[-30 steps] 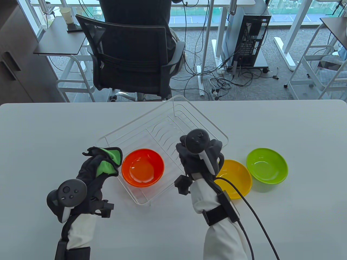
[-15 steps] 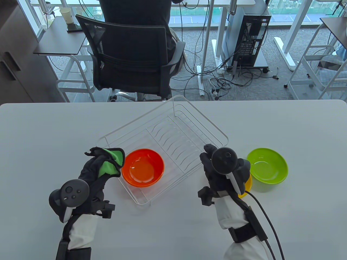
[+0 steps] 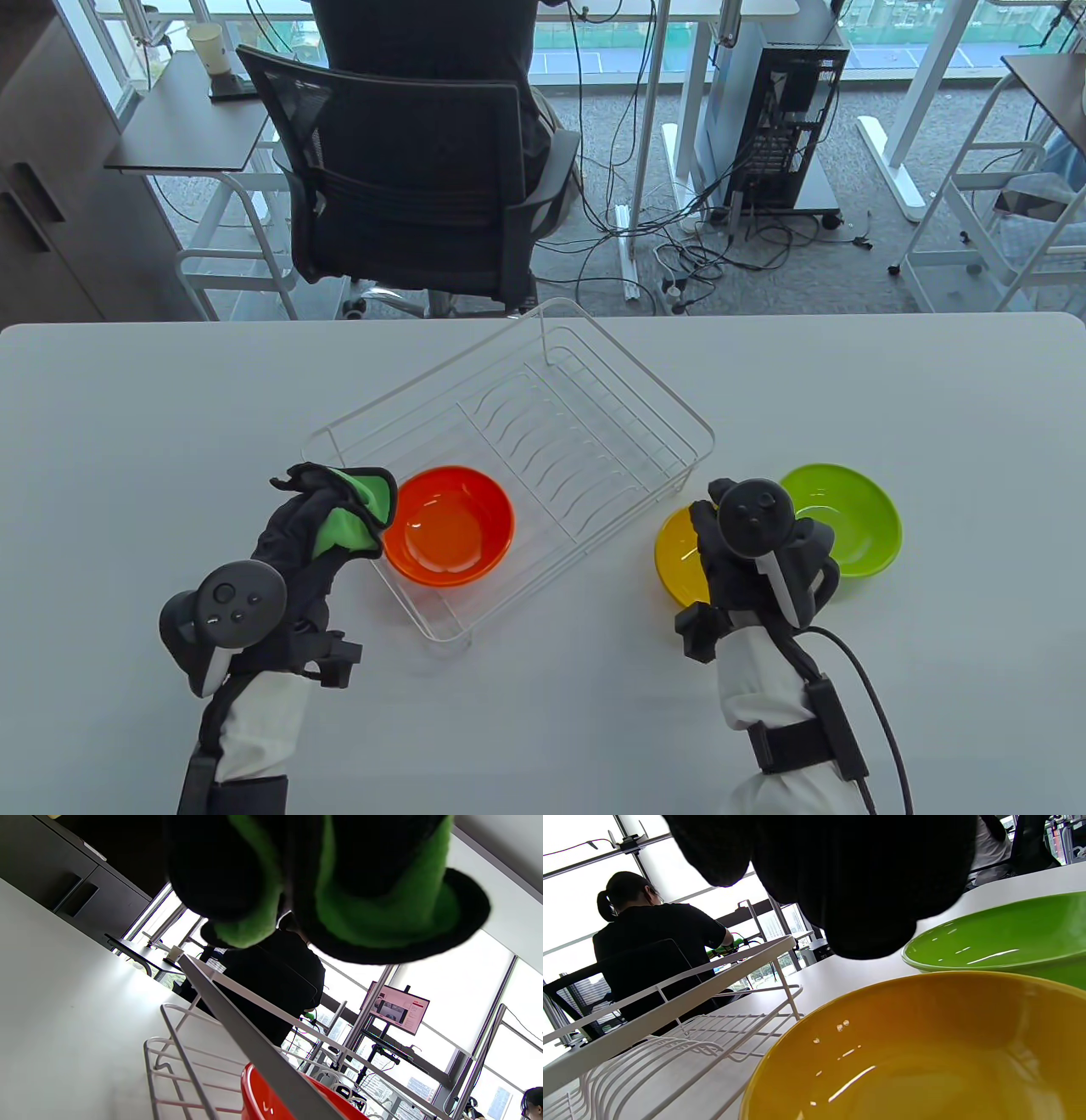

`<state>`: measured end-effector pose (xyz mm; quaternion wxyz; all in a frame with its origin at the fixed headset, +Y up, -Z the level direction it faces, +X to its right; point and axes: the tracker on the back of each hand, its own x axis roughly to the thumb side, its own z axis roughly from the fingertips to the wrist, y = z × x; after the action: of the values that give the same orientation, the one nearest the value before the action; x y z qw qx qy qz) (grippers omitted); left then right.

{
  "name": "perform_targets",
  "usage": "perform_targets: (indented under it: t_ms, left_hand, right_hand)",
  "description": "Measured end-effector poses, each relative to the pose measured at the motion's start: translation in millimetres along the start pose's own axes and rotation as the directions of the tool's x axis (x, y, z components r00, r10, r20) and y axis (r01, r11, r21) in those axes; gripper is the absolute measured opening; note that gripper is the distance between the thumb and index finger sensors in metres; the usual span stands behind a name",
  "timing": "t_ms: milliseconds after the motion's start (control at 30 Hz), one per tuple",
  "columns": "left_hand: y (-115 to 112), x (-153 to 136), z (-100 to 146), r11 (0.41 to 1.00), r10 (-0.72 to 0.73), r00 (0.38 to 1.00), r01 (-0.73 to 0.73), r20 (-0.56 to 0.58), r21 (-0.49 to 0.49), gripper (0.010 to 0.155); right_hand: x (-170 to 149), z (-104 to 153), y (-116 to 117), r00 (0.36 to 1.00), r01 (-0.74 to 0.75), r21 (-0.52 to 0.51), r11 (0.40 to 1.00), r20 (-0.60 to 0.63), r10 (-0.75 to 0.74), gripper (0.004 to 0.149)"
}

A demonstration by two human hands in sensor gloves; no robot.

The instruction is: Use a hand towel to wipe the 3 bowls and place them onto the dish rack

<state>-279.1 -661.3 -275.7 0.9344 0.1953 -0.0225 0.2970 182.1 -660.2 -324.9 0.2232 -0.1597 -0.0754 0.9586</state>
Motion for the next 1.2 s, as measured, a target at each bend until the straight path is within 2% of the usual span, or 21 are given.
perform_targets:
  t_ms: [333, 767, 1000, 1200]
  left_hand:
    - [0, -1, 0, 1.000, 0.007, 1.000, -0.007, -0.004, 0.002, 0.052]
    - [-1, -1, 0, 1.000, 0.001, 1.000, -0.002, -0.005, -0.014, 0.053]
    - [-2, -1, 0, 1.000, -0.005, 1.000, 0.005, -0.003, -0.028, 0.053]
    - [-3, -1, -1, 0.999, -0.007, 1.000, 0.007, -0.003, -0.036, 0.053]
  right_hand:
    - [-32, -11, 7, 0.978, -0.140, 0.045, 0.989, -0.151, 0.145, 0.054]
    - [-58, -19, 13, 0.937, -0.173, 0.132, 0.976, -0.283, 0.204, 0.056]
    - [-68, -22, 20, 0.892, -0.205, 0.231, 0.951, -0.355, 0.279, 0.058]
    - [-66, -22, 25, 0.878, -0.208, 0.285, 0.936, -0.367, 0.307, 0.058]
